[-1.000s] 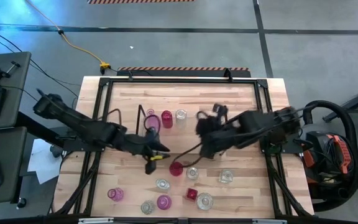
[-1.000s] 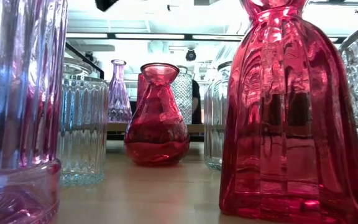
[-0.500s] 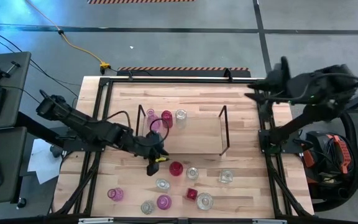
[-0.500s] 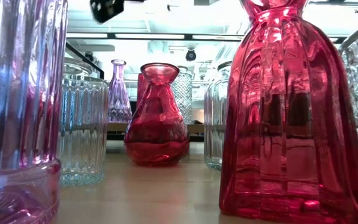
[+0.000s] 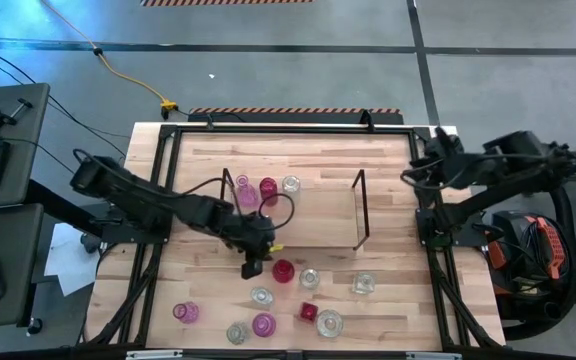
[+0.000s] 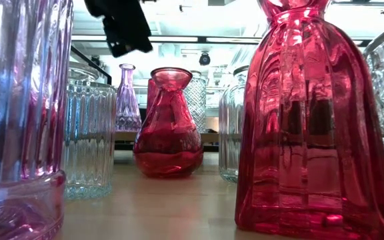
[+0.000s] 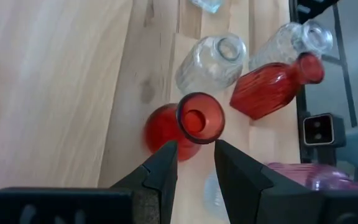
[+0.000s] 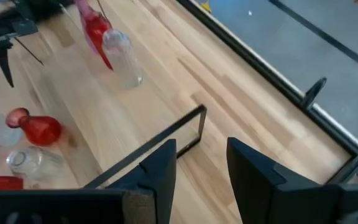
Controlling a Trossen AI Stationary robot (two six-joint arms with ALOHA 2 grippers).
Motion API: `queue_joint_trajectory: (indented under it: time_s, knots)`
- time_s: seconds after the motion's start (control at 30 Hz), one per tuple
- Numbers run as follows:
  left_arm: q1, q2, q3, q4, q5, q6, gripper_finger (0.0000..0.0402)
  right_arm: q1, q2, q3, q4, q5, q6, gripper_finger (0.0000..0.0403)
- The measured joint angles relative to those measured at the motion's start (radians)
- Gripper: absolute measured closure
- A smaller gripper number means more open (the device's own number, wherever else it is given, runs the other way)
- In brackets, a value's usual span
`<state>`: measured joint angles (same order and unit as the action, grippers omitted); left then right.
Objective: Sort vases onto shelf
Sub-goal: Put the red vase aligned with the other red vase on the shelf
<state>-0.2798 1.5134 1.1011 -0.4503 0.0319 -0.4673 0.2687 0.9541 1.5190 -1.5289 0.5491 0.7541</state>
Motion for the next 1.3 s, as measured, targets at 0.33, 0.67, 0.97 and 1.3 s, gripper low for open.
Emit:
queue_joint_trajectory:
  time_s: [0.33,0.67,0.97,1.3]
  knots:
    - [0.025,0.08,0.0,0.047,0.003,-0.024,0.0304,0.0,-0.012,-0.046,0.039,0.002,-0.029,0.0279]
    - [0.032,0.135,0.0,0.12,0.046,-0.087,0.0304,0.0,-0.029,0.011,0.037,0.045,-0.084,0.0279]
    - [0.029,0.146,0.0,0.115,0.08,-0.127,0.0304,0.0,-0.041,0.04,0.038,0.053,-0.125,0.0279]
    - [0.015,0.2,0.001,0.157,0.113,-0.16,0.0304,0.0,-0.04,0.04,0.038,0.052,-0.127,0.0279]
